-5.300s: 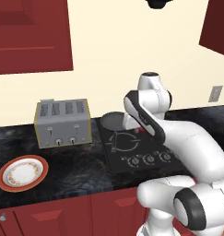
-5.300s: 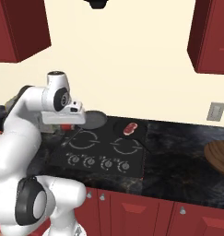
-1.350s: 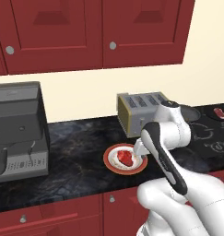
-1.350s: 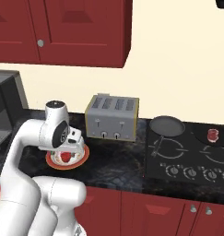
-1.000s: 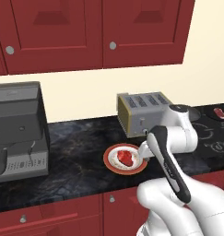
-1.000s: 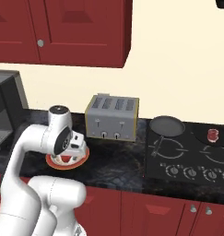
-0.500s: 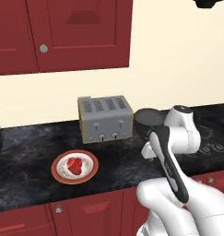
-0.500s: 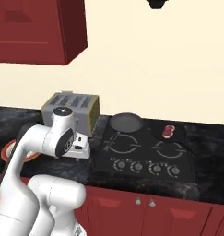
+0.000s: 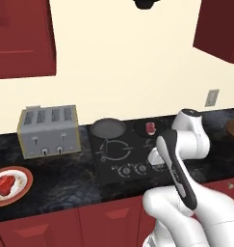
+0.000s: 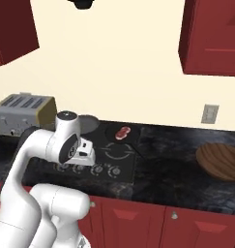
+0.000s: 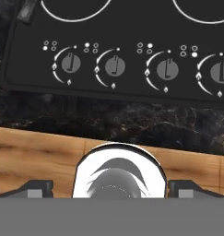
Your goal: Place one of the steaks on the plate and the other in the bowl. Then place the bowl in the fridge.
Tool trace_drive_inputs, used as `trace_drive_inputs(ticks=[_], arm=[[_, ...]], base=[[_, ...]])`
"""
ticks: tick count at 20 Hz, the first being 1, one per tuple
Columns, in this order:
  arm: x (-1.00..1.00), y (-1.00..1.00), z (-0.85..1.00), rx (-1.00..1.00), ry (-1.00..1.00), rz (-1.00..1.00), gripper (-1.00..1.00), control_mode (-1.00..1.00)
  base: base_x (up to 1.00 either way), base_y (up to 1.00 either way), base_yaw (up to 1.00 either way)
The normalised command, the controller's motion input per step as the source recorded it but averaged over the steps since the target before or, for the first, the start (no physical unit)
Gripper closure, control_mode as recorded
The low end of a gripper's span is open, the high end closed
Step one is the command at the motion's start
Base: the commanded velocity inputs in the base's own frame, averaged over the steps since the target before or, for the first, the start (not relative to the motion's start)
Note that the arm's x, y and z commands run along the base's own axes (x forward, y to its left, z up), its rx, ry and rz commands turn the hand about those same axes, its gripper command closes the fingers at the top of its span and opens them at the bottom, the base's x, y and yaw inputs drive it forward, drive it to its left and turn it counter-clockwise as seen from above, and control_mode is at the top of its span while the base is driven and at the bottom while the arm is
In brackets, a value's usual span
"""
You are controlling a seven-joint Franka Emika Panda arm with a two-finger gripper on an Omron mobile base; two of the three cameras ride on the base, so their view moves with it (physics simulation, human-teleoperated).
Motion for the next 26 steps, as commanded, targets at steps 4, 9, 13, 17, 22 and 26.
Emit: trace_drive_inputs(ticks=[4, 9, 13, 17, 22, 26], arm=[[0.00, 0.00, 0.00, 0.00, 0.00, 0.00, -1.00, 1.00], [0.02, 0.00, 0.00, 0.00, 0.00, 0.00, -1.00, -1.00], [0.77, 0.07, -0.01, -0.06, 0.08, -0.13, -1.00, -1.00], [0.86, 0.09, 0.16, -0.24, 0.01, -0.27, -1.00, -1.00], [0.69, -0.01, 0.28, -0.09, 0.00, -0.19, -1.00, -1.00], [0.85, -0.16, -0.03, 0.07, -0.02, -0.05, -1.00, -1.00]], base=[[0.04, -0.54, 0.00], [0.03, -0.13, 0.00], [0.00, 0.00, 0.00], [0.00, 0.00, 0.00], [0.00, 0.00, 0.00], [0.00, 0.00, 0.00]])
